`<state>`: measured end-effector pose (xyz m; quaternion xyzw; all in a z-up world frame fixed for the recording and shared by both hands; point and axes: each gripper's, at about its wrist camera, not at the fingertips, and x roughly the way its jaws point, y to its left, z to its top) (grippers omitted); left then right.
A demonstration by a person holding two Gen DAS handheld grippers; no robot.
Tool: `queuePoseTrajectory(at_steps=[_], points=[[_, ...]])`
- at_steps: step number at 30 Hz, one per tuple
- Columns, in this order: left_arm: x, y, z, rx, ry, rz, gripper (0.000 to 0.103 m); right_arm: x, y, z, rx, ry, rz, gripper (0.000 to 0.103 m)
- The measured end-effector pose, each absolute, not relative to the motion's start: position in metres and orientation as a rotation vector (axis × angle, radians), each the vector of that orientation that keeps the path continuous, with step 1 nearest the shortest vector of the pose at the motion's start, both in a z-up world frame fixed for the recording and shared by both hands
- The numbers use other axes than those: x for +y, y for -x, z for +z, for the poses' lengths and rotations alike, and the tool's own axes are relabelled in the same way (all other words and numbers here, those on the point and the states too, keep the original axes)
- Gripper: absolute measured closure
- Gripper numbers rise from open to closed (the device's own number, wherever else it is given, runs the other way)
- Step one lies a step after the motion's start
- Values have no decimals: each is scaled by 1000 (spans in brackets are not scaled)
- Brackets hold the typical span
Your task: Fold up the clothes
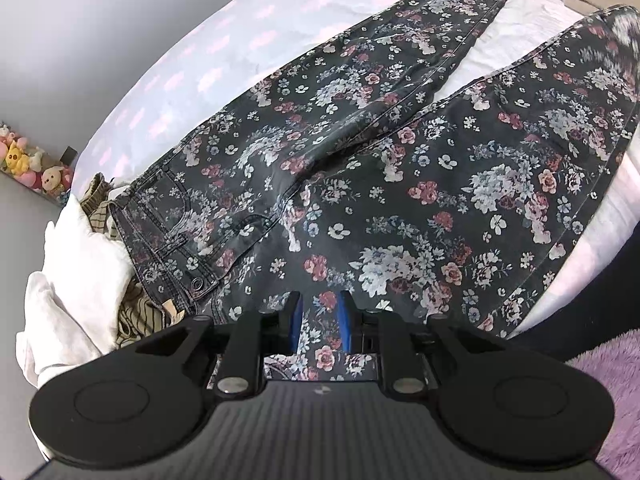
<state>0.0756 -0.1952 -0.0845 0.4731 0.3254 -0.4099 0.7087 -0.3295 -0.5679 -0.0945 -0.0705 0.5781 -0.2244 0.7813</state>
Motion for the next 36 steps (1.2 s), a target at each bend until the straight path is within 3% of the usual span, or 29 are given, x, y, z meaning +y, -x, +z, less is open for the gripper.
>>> queuePoseTrajectory(at_steps=[3, 8, 16, 23, 26, 28, 33, 36], points=[[-192, -79, -83, 728, -1042, -896, 86, -573, 338, -105, 1250, 41, -481, 91], [-188, -83, -86, 742, -1026, -882, 85, -579, 354, -96, 1242, -23, -477, 71], [-187, -84, -91, 757, -1033, -879, 85, -614, 382, -72, 1042, -314, -575, 66], [-177, -86, -84, 753, -1035, -842, 79, -653, 377, -111, 944, -579, -744, 66], [-168, -91, -83, 762, -1039, -810, 78, -664, 381, -125, 873, -703, -757, 70], [-162, -96, -82, 771, -1041, -785, 78, -663, 379, -125, 853, -723, -760, 85], [-142, -114, -84, 812, -1031, -729, 74, -653, 374, -92, 863, -582, -817, 88], [-132, -123, -87, 831, -1034, -708, 74, -659, 378, -74, 878, -465, -907, 96]])
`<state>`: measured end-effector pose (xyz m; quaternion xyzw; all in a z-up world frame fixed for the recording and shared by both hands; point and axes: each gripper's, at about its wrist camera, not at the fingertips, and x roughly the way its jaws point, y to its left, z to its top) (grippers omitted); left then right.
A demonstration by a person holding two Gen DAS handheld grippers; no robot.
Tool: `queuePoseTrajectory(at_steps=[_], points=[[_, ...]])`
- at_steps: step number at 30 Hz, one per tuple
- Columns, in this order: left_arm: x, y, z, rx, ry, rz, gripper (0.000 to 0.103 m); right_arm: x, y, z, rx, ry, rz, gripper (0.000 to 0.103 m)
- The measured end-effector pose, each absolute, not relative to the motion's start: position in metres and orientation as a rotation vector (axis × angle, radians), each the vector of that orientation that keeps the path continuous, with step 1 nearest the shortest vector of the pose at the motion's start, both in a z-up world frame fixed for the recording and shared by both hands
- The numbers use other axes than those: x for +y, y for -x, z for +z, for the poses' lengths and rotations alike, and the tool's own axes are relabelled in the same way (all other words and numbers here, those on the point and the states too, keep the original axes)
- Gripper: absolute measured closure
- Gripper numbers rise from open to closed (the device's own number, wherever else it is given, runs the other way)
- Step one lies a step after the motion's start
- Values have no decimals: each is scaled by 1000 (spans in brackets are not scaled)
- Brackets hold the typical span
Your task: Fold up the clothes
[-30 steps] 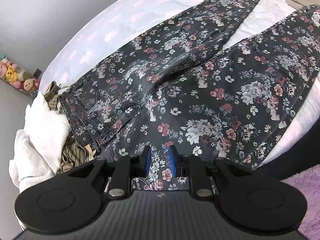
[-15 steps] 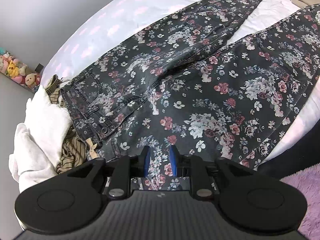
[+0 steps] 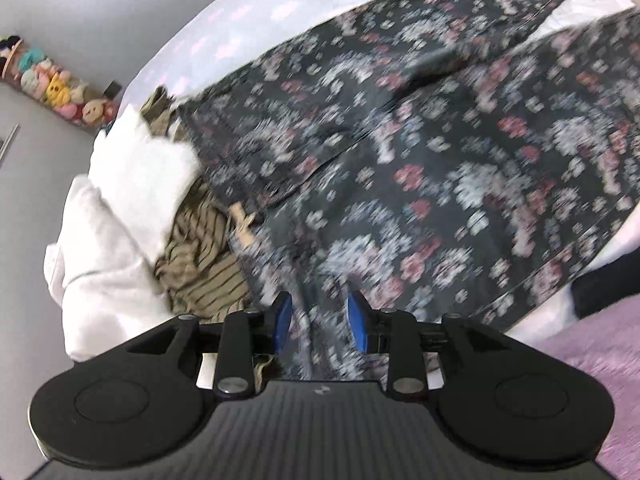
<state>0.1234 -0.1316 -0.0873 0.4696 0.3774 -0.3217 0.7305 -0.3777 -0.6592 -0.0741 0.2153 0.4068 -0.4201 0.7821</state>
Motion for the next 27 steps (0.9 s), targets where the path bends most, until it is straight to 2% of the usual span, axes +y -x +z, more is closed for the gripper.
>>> queuePoseTrajectory(at_steps=[6, 9, 11, 12, 13, 27], points=[[-116, -133, -91, 853, -1005, -720, 74, -675, 369, -88, 950, -438, -950, 95], [-112, -128, -91, 848, -1029, -768, 74, -673, 366, -89, 972, -409, -964, 91], [-110, -125, -92, 841, -1056, -807, 74, -667, 364, -82, 963, -372, -970, 84], [-109, -124, -93, 837, -1070, -827, 74, -663, 362, -78, 958, -353, -972, 74], [-108, -124, -94, 833, -1084, -846, 74, -659, 361, -73, 953, -330, -970, 70], [-97, -135, -134, 827, -1331, -1087, 74, -601, 322, -36, 912, -166, -901, 68]])
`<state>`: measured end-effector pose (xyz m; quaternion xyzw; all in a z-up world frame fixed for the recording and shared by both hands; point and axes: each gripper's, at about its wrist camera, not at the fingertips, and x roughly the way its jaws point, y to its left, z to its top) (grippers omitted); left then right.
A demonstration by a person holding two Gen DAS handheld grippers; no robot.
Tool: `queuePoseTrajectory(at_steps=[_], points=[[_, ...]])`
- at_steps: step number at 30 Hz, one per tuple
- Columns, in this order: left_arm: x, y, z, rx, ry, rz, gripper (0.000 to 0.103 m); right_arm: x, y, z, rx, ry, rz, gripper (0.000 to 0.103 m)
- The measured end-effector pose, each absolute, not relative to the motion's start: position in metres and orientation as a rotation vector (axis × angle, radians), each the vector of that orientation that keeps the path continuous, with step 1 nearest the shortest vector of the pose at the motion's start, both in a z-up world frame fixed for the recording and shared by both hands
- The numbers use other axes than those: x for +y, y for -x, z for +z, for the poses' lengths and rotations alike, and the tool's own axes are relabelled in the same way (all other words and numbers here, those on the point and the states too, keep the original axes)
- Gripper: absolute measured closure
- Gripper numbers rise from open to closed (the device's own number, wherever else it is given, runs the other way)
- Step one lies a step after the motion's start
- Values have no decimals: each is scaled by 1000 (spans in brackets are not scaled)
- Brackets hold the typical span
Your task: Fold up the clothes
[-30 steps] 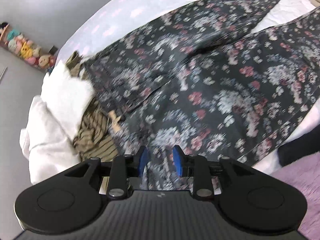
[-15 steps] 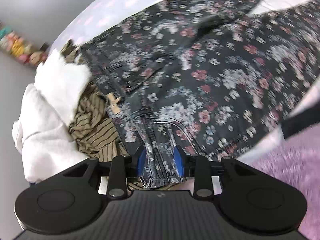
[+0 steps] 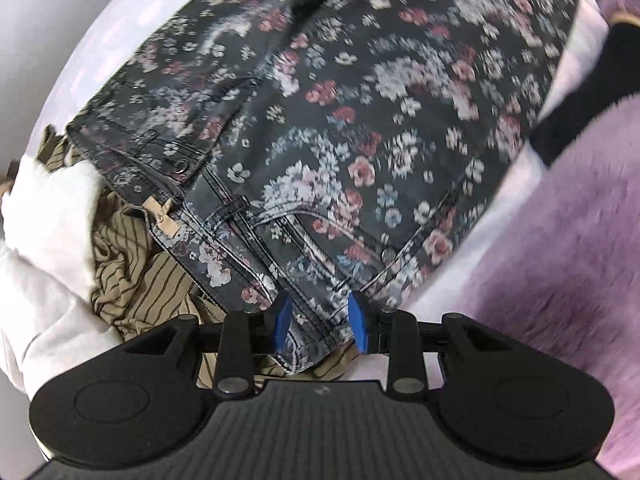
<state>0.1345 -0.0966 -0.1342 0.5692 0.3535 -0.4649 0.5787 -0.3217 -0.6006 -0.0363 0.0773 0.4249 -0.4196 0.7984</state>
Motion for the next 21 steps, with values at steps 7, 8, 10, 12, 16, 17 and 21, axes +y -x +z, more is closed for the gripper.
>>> queuePoseTrajectory(at_steps=[7, 8, 10, 12, 16, 17, 21], points=[[-81, -141, -145, 842, -1472, -1188, 74, -585, 313, -32, 930, -153, -899, 63], [-79, -142, -147, 851, -1488, -1190, 74, -584, 312, -32, 931, -153, -901, 62], [-76, -143, -152, 861, -1513, -1195, 74, -582, 313, -33, 935, -161, -905, 61], [-73, -143, -157, 852, -1537, -1197, 74, -580, 313, -34, 939, -170, -913, 61], [-70, -141, -166, 807, -1580, -1194, 74, -581, 318, -38, 947, -199, -925, 60], [-70, -141, -169, 793, -1595, -1189, 74, -581, 319, -39, 948, -205, -927, 60], [-70, -138, -175, 736, -1648, -1166, 74, -581, 322, -39, 946, -223, -933, 59]])
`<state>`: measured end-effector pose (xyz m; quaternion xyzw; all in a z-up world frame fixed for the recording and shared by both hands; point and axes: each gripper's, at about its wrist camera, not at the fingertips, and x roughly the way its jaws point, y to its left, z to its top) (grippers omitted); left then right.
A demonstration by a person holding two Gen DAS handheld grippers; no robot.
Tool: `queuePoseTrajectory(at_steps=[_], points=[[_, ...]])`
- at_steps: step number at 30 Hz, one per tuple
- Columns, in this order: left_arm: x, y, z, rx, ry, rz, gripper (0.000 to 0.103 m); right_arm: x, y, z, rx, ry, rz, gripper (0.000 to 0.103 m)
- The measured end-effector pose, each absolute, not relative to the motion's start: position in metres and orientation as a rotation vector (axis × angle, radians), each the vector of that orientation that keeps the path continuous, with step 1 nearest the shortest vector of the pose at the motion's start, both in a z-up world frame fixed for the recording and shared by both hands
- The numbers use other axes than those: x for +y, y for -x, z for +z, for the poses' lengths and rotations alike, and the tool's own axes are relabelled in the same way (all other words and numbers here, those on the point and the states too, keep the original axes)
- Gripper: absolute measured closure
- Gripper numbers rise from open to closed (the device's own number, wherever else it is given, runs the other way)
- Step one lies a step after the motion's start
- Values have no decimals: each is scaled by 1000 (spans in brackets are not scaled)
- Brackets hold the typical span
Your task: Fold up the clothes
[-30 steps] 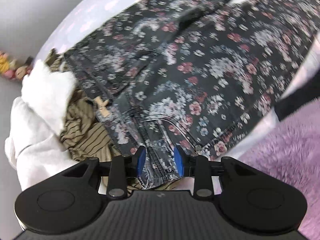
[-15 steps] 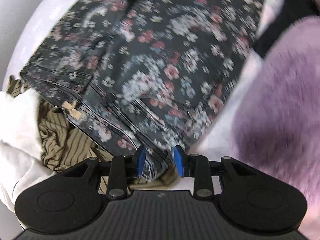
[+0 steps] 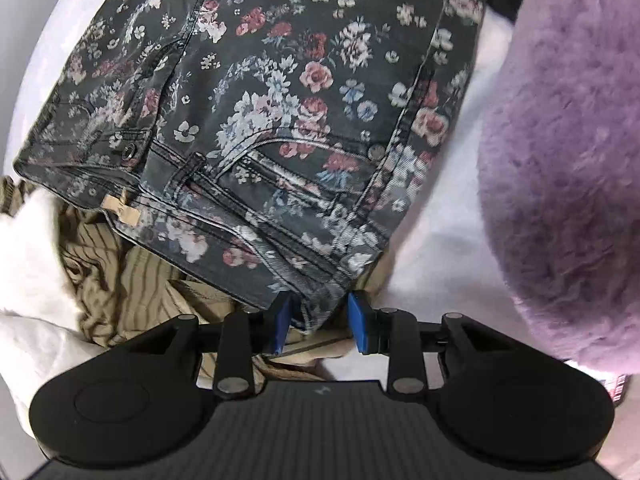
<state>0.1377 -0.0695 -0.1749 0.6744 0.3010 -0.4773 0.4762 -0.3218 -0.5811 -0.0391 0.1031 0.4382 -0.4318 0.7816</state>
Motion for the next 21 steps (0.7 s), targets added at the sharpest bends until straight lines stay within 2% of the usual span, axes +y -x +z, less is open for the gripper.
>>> queuePoseTrajectory(at_steps=[8, 17, 21], points=[[-64, -119, -164, 550, -1675, -1151, 71, -581, 328, -42, 962, -237, -939, 58], [-40, -98, -184, 208, -1955, -1231, 64, -586, 335, -47, 950, -298, -942, 58], [-37, -98, -189, 203, -1978, -1289, 60, -583, 340, -45, 940, -304, -947, 58]])
